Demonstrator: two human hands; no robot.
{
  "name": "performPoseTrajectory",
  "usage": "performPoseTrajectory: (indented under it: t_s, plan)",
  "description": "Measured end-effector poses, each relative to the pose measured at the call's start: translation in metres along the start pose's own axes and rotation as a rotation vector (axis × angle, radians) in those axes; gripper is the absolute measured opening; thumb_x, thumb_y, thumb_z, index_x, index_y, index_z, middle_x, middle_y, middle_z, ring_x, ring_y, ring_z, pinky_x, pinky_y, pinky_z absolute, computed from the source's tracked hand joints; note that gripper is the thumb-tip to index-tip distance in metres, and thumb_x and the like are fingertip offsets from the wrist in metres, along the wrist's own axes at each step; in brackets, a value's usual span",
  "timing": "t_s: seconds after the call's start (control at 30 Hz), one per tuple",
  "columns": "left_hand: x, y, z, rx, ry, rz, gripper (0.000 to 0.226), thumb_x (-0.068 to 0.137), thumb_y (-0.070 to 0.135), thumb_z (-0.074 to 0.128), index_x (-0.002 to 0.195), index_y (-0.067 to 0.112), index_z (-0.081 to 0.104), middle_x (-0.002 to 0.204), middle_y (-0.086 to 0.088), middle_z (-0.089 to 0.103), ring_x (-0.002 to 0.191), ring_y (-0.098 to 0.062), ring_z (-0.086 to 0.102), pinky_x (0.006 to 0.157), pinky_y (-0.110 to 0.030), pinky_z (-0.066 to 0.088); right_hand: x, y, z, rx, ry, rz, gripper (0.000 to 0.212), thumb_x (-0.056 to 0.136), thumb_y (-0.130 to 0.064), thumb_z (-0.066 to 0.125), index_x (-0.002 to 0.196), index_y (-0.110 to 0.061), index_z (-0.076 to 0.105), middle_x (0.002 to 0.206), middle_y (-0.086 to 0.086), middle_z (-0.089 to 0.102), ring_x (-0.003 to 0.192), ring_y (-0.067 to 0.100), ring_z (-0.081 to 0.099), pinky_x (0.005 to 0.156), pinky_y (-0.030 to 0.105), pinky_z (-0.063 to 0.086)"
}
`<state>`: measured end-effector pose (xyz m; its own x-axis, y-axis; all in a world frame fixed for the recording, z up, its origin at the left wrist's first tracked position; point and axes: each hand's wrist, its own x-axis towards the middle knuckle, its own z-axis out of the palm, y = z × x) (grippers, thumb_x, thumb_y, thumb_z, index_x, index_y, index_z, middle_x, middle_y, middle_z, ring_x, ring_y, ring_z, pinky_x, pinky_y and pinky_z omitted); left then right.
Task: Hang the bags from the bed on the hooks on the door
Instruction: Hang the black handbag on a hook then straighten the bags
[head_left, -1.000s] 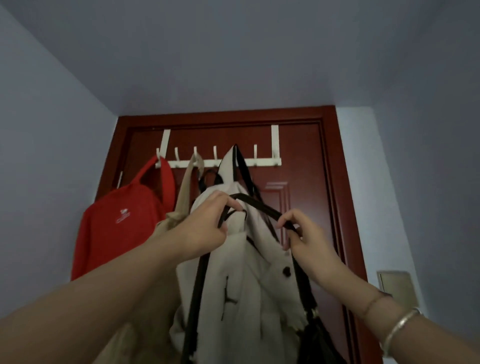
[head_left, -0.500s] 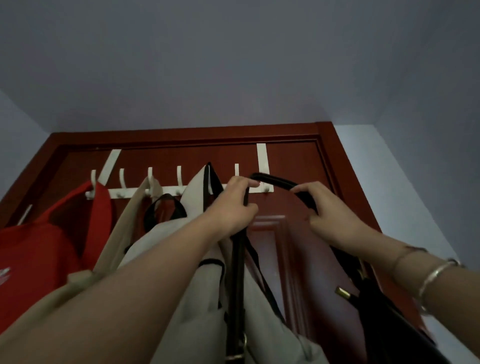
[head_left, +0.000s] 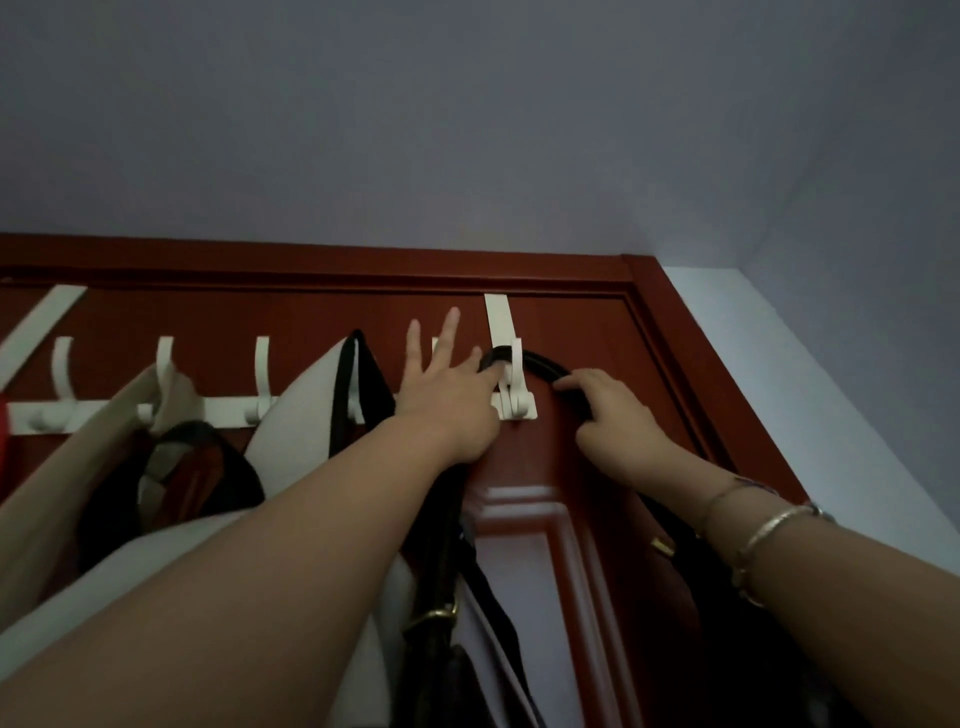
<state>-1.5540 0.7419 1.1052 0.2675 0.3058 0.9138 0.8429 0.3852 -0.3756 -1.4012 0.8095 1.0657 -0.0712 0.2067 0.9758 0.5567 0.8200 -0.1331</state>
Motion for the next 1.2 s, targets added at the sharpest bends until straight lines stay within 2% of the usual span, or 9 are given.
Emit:
performPoseTrajectory:
  t_s: [0.1,0.23,0.37,0.47,0.6,0.83,0.9,1.0,1.2]
  plan:
    - [-0.032,0.002,0.002,0.03,-0.017,0.082,0.06,0.091,0.037,0.028,0.148,0.035,0.012,0.16,-0.003,0.017,0.143,-0.029,-0.026,0.104,-0.055,-0.028,-0.038,0.007,0.009,0.03,-0.003,-0.065,0.066,0.073,0.005,0.043,0.132,-0.024,0.046,0.145,-0.002,0.041,0.134,0.022,0.037,0.11,0.048,0.031]
    - [-0.072,0.011,-0.013,-0.208,0.054,0.023,0.055,0.094,0.051,0.019,0.147,0.039,0.016,0.154,0.002,0.034,0.148,-0.024,-0.011,0.11,-0.053,-0.021,-0.067,-0.006,0.019,0.082,-0.002,-0.115,0.064,0.076,0.001,0.043,0.135,-0.022,0.044,0.145,0.001,0.044,0.135,0.023,0.037,0.109,0.049,0.032]
    - [-0.122,-0.012,-0.029,-0.288,0.143,-0.125,0.047,0.093,0.043,0.032,0.139,0.033,0.034,0.144,0.005,0.047,0.147,-0.023,0.01,0.115,-0.054,-0.004,-0.077,-0.053,0.024,0.244,0.223,-0.17,0.045,0.075,-0.003,0.044,0.117,-0.018,0.055,0.133,0.003,0.052,0.129,0.024,0.04,0.106,0.044,0.034]
    - [-0.15,-0.042,-0.044,-0.236,0.032,-0.251,0.045,0.086,0.041,0.046,0.13,0.028,0.042,0.144,0.004,0.041,0.139,-0.026,0.024,0.113,-0.054,0.015,-0.083,-0.092,0.031,0.367,0.138,-0.272,0.036,0.081,-0.005,0.044,0.109,-0.019,0.06,0.128,0.004,0.057,0.126,0.021,0.046,0.107,0.04,0.035]
    - [-0.162,-0.058,-0.055,-0.323,-0.061,-0.332,0.054,0.081,0.046,0.053,0.132,0.03,0.043,0.146,0.006,0.038,0.135,-0.026,0.033,0.109,-0.055,0.029,-0.087,-0.116,0.041,0.178,-0.007,-0.354,0.039,0.084,-0.014,0.047,0.121,-0.019,0.058,0.131,0.004,0.057,0.127,0.021,0.046,0.108,0.036,0.033]
    - [-0.137,-0.071,-0.043,-0.343,-0.105,-0.321,0.068,0.082,0.051,0.049,0.144,0.04,0.022,0.154,-0.01,0.024,0.136,-0.033,0.036,0.109,-0.055,0.03,-0.066,-0.128,0.048,0.098,-0.123,-0.302,0.073,0.081,-0.004,0.048,0.148,-0.02,0.023,0.16,0.002,0.017,0.144,0.021,0.026,0.116,0.037,0.027]
    - [-0.121,-0.081,-0.04,-0.405,-0.105,-0.294,0.073,0.083,0.047,0.054,0.146,0.036,0.019,0.145,-0.014,0.034,0.124,-0.034,0.046,0.103,-0.05,0.04,-0.049,-0.132,0.05,0.038,-0.141,-0.263,0.079,0.081,-0.005,0.051,0.15,-0.019,0.015,0.157,0.006,0.025,0.142,0.025,0.029,0.113,0.038,0.029]
    - [-0.103,-0.093,-0.034,-0.38,-0.095,-0.302,0.074,0.087,0.033,0.054,0.149,0.031,0.014,0.142,-0.015,0.028,0.111,-0.035,0.053,0.093,-0.042,0.047,-0.032,-0.137,0.057,-0.129,-0.139,-0.216,0.08,0.084,-0.013,0.051,0.15,-0.025,0.007,0.138,0.011,0.046,0.127,0.032,0.038,0.1,0.043,0.034]
    - [-0.084,-0.101,-0.025,-0.326,-0.022,-0.343,0.071,0.092,0.008,0.043,0.146,0.042,0.012,0.142,-0.017,0.018,0.079,-0.03,0.053,0.069,-0.034,0.043,-0.014,-0.135,0.06,-0.451,0.01,-0.233,0.075,0.089,-0.016,0.045,0.15,-0.033,0.004,0.129,0.012,0.049,0.117,0.033,0.047,0.095,0.043,0.035]
